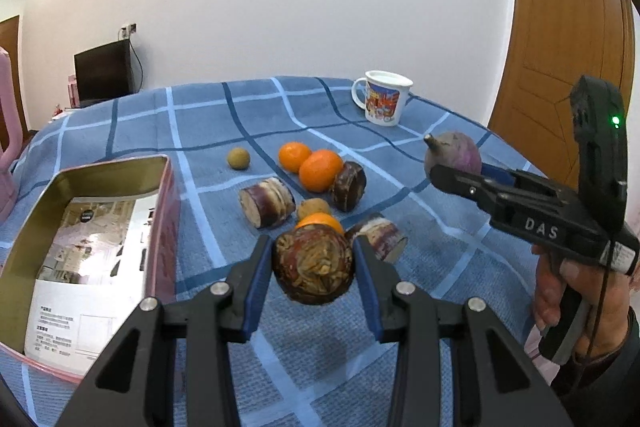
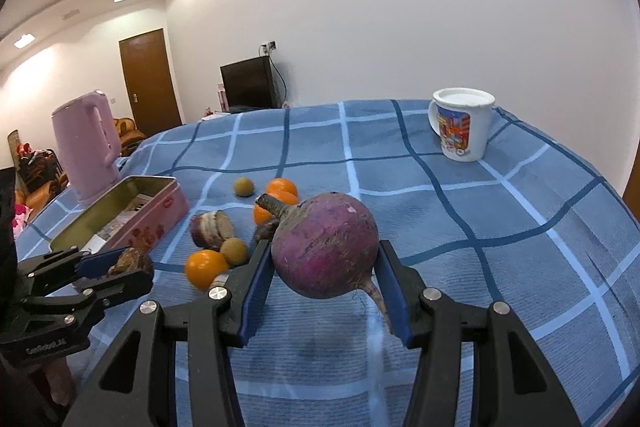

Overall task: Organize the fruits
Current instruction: 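Lift the brown fruit and purple turnip and carry both toward the tin box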

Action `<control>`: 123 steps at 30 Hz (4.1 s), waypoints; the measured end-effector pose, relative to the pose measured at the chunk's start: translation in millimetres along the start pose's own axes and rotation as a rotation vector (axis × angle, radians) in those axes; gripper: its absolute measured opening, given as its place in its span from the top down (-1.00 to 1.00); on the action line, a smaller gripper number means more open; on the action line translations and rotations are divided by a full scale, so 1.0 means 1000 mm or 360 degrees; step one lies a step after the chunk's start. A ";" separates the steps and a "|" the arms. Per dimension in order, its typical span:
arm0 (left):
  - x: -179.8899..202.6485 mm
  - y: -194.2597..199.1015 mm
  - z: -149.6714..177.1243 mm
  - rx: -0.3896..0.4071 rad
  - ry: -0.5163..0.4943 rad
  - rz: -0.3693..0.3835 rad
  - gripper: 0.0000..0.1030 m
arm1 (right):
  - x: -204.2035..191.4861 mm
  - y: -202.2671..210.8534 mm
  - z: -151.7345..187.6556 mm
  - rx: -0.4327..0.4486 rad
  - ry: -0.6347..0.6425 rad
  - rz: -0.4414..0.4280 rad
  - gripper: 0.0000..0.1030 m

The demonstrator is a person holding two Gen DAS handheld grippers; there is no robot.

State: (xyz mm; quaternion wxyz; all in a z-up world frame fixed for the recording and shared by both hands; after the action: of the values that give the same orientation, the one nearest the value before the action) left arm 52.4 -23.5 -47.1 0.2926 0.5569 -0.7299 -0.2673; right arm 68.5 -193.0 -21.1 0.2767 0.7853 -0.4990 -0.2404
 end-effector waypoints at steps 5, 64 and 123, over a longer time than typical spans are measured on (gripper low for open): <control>0.001 0.006 0.000 0.0046 -0.0013 -0.0038 0.18 | -0.010 0.005 0.002 0.0037 0.0032 -0.0022 -0.02; 0.009 0.055 -0.005 0.0456 -0.0094 -0.0253 0.18 | -0.048 0.051 0.007 0.0383 0.0166 -0.0089 -0.03; -0.078 0.065 -0.015 0.0393 0.0077 -0.0502 0.18 | -0.130 -0.001 -0.053 0.0216 0.0414 -0.0275 -0.03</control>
State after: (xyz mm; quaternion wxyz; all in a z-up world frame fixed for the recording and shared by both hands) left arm 37.0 66.6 -0.1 0.1940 0.7022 -0.6537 -0.2049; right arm 53.5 -63.2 29.6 0.2635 0.8667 -0.4046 -0.1256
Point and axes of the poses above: each gripper's, at about its wrist camera, not at the fingertips, and y roughly against the way its jaws point, x to its right, z to its underside, the point moved 2 cm from there along -y, roughly the way its jaws point, and after that the axes turned 13 degrees about -x, right-handed, at the moved point
